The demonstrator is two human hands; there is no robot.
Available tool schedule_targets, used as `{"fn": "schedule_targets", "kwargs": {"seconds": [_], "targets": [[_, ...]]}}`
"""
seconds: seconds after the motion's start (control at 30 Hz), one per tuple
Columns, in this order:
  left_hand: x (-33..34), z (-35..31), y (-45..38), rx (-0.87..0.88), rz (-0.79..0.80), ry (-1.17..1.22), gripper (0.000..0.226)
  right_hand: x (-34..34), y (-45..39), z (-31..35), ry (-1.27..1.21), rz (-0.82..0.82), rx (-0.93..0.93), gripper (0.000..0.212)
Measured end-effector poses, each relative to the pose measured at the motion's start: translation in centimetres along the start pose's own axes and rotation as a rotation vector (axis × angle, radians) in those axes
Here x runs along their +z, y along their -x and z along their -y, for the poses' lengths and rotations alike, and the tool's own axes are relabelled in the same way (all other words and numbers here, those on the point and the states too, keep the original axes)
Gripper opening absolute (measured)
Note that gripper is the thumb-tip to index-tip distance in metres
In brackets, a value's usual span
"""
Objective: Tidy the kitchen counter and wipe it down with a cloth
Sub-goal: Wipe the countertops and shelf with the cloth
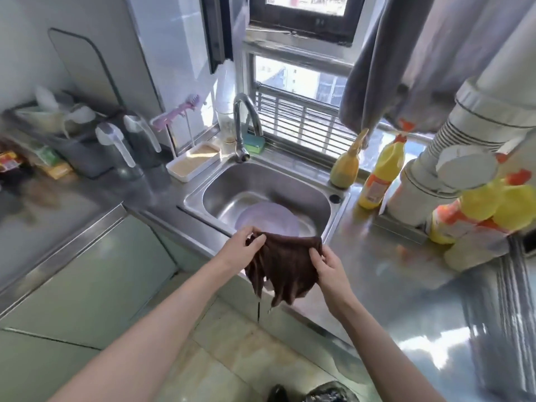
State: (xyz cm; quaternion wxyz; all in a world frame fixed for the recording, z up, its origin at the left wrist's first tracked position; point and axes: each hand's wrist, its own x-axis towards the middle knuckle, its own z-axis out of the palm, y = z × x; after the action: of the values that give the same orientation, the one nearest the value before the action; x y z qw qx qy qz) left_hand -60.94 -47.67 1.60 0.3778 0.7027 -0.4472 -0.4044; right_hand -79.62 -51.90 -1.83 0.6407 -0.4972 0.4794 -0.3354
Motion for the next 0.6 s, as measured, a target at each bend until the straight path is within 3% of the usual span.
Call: {"fn": "schedule_targets", "kwargs": {"seconds": [0.13, 0.2, 0.27, 0.4, 0.6], "targets": [[2.2, -0.3, -3.9, -0.025, -0.083, 0.01, 0.023, -0.6, -2.8, 0.4, 0.125, -0.1, -0.059, 0.018], [2.0, 0.0, -5.5, -0.084, -0.129, 0.123, 0.017, 0.0, -4.5, 0.2, 0.142, -0.108, -0.064, 0.018], [0.9, 0.2, -6.4, -0.193, -0.068, 0.289, 0.019, 1.0, -6.1, 0.0, 0.122, -0.097, -0.02, 0.018], [-2.6, 1.2, -7.8, -0.309, 0.239, 0.501, 0.015, 3.6, -9.3, -0.3, 0.043, -0.068, 0.075, 0.017], [-9.9, 5.6, -11.6, -0.358, 0.168, 0.579, 0.015, 10.7, -14.4, -0.6, -0.064, -0.017, 0.174, 0.018]]}}
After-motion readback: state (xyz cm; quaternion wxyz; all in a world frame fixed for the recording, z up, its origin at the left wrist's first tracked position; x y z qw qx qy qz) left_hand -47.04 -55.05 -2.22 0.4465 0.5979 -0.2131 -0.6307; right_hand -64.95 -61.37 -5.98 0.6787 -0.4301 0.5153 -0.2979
